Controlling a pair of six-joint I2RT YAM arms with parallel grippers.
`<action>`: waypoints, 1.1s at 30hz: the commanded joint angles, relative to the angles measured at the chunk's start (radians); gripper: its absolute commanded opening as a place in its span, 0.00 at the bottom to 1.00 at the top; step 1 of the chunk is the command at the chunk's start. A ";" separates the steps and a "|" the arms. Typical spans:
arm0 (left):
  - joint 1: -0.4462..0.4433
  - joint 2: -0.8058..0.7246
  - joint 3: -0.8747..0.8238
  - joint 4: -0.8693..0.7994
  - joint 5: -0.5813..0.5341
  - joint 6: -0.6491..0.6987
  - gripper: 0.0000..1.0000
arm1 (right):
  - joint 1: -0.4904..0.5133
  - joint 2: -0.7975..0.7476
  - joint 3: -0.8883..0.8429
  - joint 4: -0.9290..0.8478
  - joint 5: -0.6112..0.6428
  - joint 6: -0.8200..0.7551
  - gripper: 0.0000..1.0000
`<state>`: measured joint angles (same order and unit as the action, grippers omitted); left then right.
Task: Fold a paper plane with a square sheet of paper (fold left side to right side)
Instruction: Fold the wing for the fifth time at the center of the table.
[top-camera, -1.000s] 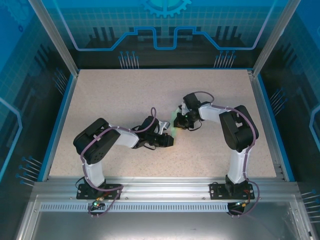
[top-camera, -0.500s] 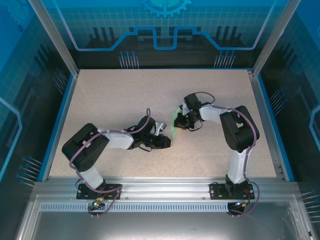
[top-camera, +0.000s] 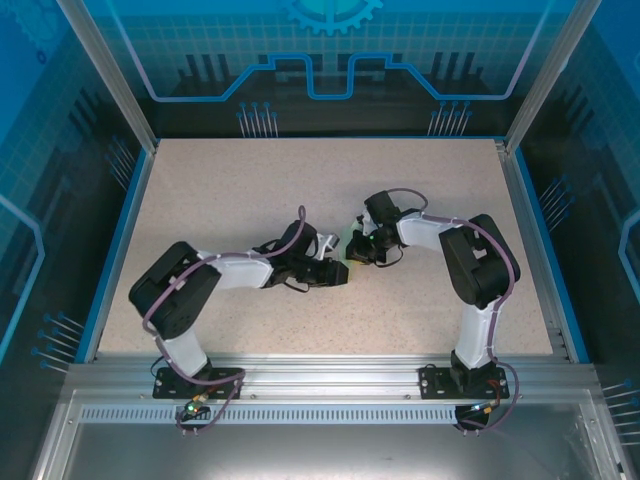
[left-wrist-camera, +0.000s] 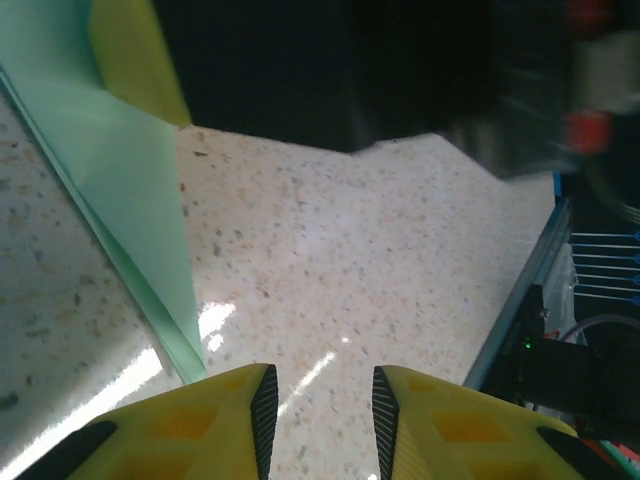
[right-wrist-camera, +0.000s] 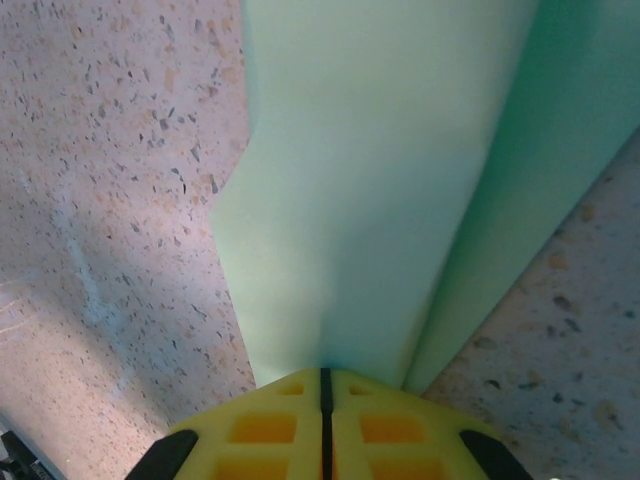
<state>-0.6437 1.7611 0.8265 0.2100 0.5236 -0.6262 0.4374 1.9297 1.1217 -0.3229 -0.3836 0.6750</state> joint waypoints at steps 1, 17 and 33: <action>0.016 0.049 0.045 0.035 0.046 0.016 0.34 | 0.025 -0.004 -0.031 -0.059 -0.026 0.024 0.08; 0.028 0.199 0.103 -0.011 0.008 0.053 0.32 | 0.024 -0.018 -0.019 -0.051 -0.046 0.026 0.08; 0.011 0.196 0.053 -0.119 -0.095 0.106 0.27 | -0.020 -0.094 0.015 -0.063 -0.035 -0.006 0.05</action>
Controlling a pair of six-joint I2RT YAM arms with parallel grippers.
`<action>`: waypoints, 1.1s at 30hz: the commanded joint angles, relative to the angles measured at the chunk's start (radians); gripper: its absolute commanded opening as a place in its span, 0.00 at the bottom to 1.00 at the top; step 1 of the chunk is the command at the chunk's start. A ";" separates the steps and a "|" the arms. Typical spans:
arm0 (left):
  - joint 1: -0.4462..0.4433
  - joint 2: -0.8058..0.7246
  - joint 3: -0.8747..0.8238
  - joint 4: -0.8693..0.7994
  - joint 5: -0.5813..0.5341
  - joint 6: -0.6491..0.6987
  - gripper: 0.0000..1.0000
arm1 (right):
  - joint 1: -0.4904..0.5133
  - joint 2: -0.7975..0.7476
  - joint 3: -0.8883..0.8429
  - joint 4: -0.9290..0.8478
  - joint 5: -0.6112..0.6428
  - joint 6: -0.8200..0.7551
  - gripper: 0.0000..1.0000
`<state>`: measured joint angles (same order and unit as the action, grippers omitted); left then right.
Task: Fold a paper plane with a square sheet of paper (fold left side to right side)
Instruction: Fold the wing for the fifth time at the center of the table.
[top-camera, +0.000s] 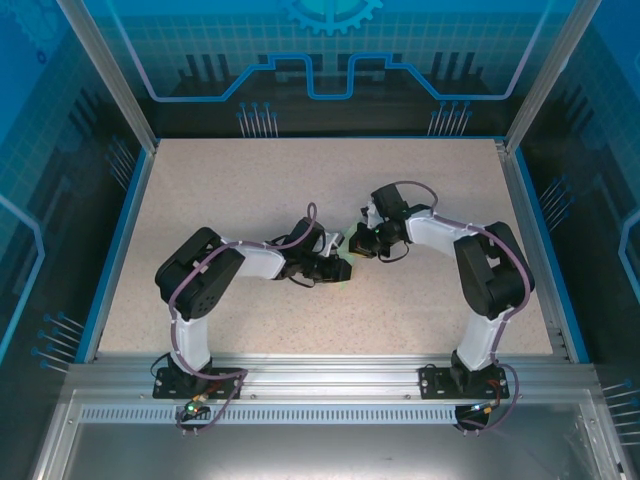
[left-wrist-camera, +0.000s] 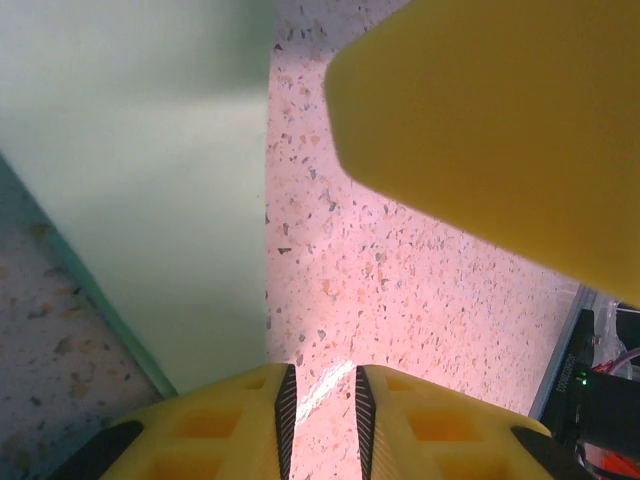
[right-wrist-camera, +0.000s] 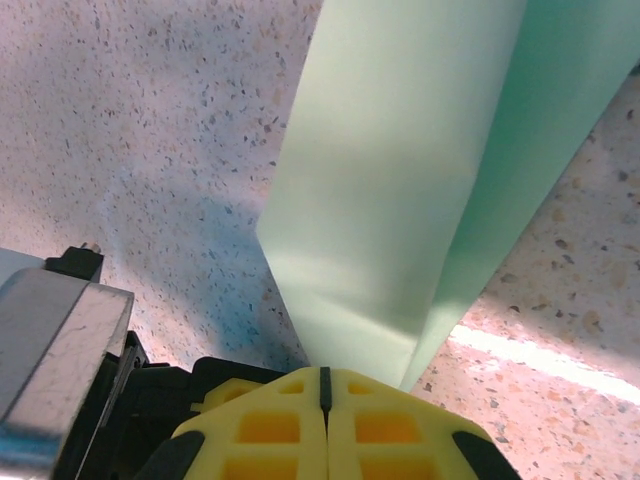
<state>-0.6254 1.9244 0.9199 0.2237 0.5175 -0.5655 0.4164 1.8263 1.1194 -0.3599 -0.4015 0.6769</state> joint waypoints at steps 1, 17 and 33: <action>-0.009 0.033 -0.041 -0.140 -0.095 0.047 0.26 | 0.006 0.021 0.021 -0.024 -0.019 -0.007 0.05; -0.013 0.045 -0.059 -0.187 -0.142 0.059 0.24 | 0.014 0.152 0.101 -0.075 0.134 -0.085 0.05; -0.013 0.065 -0.097 -0.167 -0.143 0.055 0.23 | -0.030 0.190 0.168 -0.108 0.184 -0.145 0.05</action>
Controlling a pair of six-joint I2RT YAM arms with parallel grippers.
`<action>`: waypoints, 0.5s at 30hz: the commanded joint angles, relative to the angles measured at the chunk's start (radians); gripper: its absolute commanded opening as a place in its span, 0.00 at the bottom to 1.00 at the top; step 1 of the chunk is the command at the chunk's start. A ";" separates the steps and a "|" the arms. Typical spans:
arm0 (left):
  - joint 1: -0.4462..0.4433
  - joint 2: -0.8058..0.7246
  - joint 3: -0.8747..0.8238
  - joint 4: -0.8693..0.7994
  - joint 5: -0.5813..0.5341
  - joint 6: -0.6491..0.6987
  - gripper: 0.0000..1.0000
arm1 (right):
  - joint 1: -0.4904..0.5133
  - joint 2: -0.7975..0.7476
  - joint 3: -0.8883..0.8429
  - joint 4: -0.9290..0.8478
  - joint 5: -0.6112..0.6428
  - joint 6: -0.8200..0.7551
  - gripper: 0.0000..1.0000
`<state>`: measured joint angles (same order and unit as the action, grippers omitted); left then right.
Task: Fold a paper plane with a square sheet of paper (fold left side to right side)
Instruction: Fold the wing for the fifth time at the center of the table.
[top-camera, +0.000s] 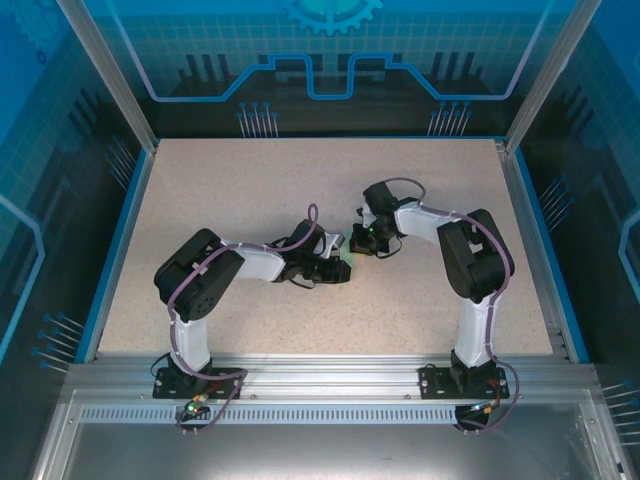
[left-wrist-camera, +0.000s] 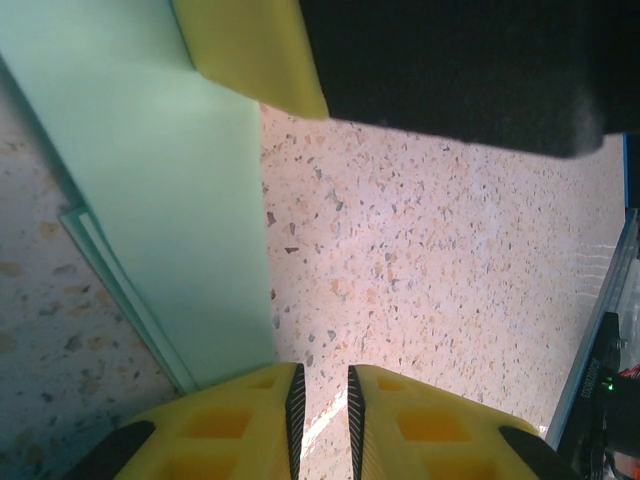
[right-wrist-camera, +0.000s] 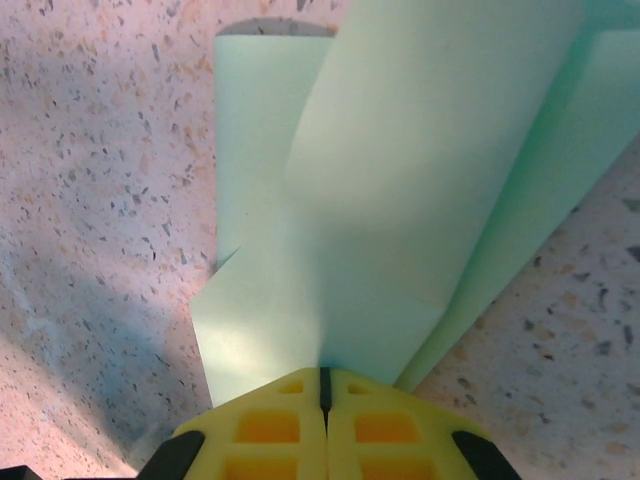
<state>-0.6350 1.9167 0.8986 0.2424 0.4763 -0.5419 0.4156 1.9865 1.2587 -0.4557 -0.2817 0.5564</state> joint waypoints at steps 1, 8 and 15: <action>-0.003 0.076 -0.077 -0.185 -0.102 0.030 0.23 | -0.031 0.032 0.034 -0.014 0.063 -0.023 0.05; -0.002 0.085 -0.091 -0.174 -0.100 0.026 0.23 | -0.046 0.055 0.075 -0.033 0.070 -0.036 0.05; -0.003 0.091 -0.097 -0.164 -0.100 0.023 0.23 | -0.061 0.071 0.103 -0.046 0.061 -0.043 0.05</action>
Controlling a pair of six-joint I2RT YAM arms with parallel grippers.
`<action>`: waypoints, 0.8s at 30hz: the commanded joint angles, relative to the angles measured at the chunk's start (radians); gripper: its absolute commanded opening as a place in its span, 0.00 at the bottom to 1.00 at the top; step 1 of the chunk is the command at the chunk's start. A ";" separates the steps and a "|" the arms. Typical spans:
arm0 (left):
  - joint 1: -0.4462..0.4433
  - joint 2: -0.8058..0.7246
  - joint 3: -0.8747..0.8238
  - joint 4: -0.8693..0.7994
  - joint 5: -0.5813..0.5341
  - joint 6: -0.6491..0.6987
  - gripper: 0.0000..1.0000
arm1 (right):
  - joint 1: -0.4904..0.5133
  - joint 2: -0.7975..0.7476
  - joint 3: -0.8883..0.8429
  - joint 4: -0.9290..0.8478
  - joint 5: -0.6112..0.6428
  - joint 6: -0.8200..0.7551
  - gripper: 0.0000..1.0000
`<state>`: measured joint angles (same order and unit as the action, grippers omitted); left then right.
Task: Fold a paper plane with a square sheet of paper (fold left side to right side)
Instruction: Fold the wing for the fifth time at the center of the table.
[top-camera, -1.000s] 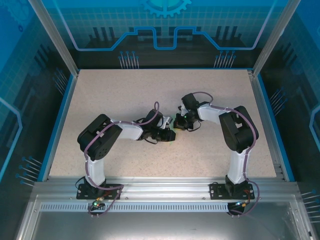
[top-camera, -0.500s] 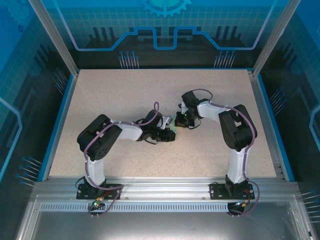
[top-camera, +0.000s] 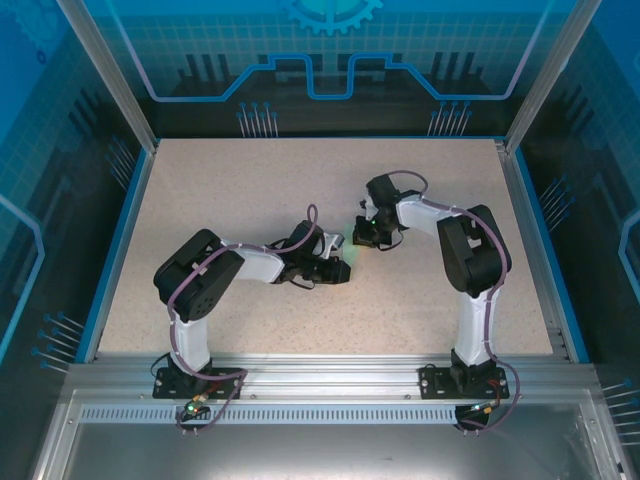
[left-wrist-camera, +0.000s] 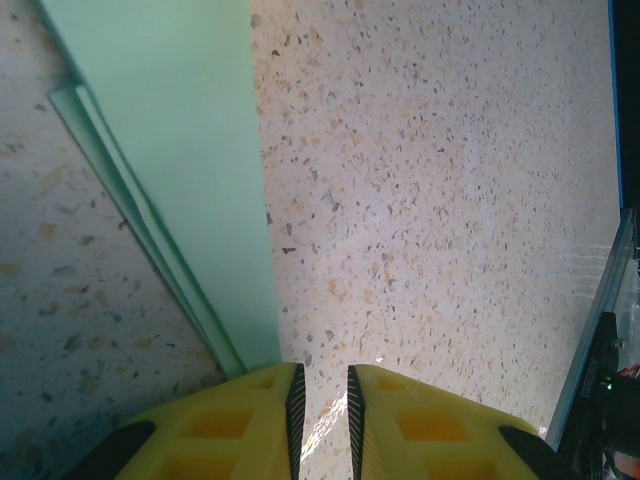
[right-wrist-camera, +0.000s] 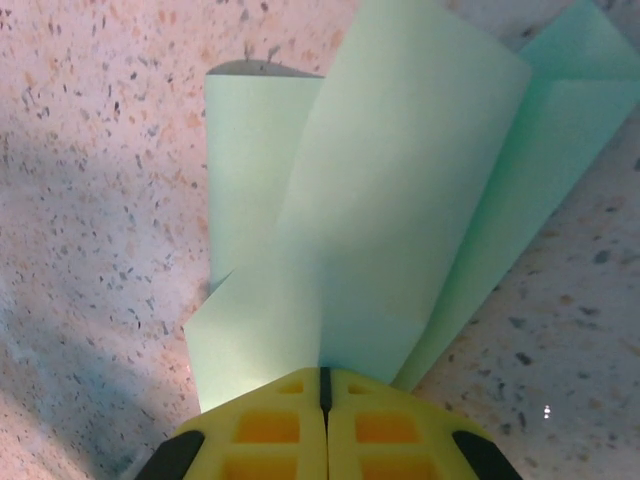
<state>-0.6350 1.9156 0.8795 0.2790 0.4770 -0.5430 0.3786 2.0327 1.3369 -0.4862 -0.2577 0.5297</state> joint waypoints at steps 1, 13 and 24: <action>-0.002 0.092 -0.078 -0.200 -0.101 0.023 0.23 | -0.022 0.027 0.024 -0.014 0.029 -0.014 0.05; -0.022 0.062 0.008 -0.404 -0.197 0.083 0.23 | -0.004 0.026 -0.006 -0.017 0.008 -0.005 0.05; -0.048 0.091 0.050 -0.481 -0.229 0.086 0.22 | -0.014 0.038 0.043 -0.043 0.004 -0.020 0.05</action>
<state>-0.6792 1.9167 0.9863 0.0570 0.3573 -0.4873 0.3744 2.0407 1.3495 -0.4999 -0.2657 0.5289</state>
